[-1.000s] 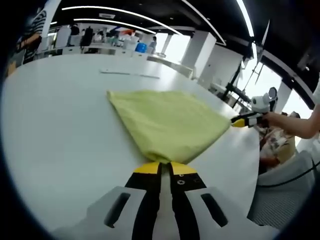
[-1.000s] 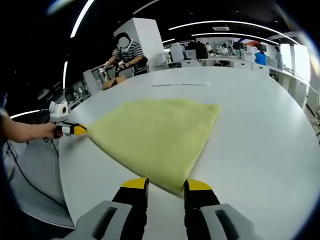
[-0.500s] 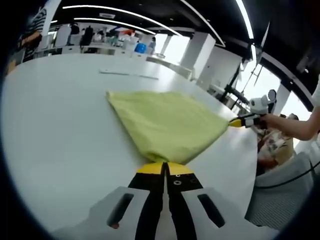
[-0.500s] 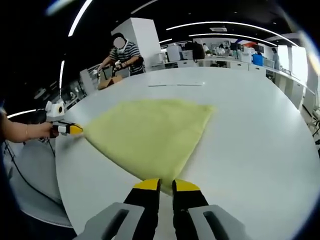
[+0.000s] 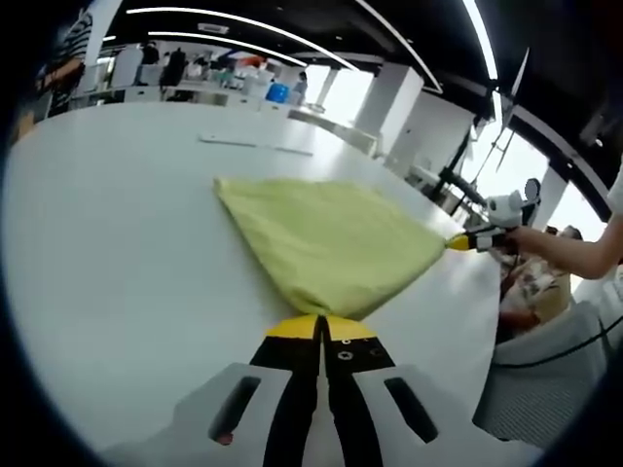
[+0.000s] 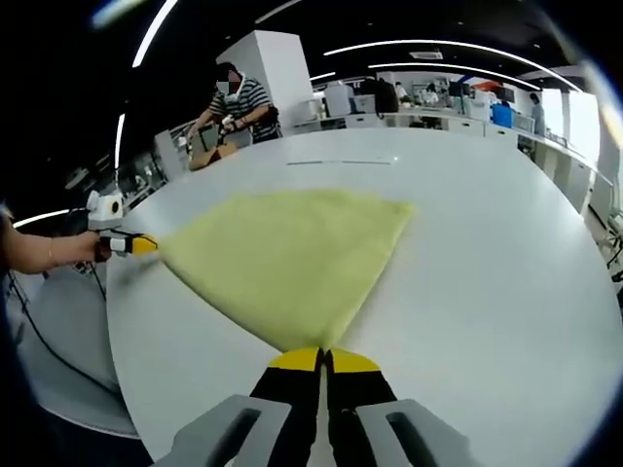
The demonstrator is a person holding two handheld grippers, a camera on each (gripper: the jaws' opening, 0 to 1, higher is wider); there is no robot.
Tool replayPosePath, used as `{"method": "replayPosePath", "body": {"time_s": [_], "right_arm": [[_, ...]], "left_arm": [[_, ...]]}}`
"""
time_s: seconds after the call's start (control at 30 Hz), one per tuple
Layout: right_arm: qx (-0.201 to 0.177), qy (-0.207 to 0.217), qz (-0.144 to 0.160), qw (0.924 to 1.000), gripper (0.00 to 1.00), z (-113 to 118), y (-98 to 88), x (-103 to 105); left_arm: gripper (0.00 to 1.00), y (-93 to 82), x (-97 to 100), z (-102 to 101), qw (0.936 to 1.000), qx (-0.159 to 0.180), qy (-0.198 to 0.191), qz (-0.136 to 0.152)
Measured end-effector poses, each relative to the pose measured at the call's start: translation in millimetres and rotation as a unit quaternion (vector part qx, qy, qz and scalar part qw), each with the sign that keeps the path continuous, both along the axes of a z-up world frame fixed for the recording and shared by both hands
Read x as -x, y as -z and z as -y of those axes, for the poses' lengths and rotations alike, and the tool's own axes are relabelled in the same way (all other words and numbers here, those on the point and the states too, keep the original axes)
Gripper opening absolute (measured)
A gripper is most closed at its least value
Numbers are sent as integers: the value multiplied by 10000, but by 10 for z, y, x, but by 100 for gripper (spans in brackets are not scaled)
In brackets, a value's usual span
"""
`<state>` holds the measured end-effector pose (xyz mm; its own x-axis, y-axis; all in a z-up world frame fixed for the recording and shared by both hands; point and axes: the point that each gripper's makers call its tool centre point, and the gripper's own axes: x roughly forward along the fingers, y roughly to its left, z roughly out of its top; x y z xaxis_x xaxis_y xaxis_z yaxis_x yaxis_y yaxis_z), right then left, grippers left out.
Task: Fold the garment on the visible template until the final outline fits inside the template.
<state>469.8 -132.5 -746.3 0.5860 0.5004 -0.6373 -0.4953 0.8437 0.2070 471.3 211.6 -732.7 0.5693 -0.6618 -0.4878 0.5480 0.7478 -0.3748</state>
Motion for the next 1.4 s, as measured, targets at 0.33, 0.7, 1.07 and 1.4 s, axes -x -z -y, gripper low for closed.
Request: {"method": "replayPosePath", "body": {"time_s": [0.33, 0.7, 1.07, 1.4], "right_arm": [[59, -50, 67, 9999, 0, 13, -24, 1], [75, -102, 7, 9999, 0, 11, -23, 46], [101, -120, -28, 9999, 0, 34, -18, 144], [71, -192, -90, 9998, 0, 33, 3, 285]], "left_arm": [[0, 17, 23, -95, 9999, -146, -54, -62], [0, 39, 87, -146, 9989, -451, 98, -25], [0, 98, 221, -127, 9973, -655, 308, -111], [0, 116, 334, -136, 9966, -736, 361, -129]]}}
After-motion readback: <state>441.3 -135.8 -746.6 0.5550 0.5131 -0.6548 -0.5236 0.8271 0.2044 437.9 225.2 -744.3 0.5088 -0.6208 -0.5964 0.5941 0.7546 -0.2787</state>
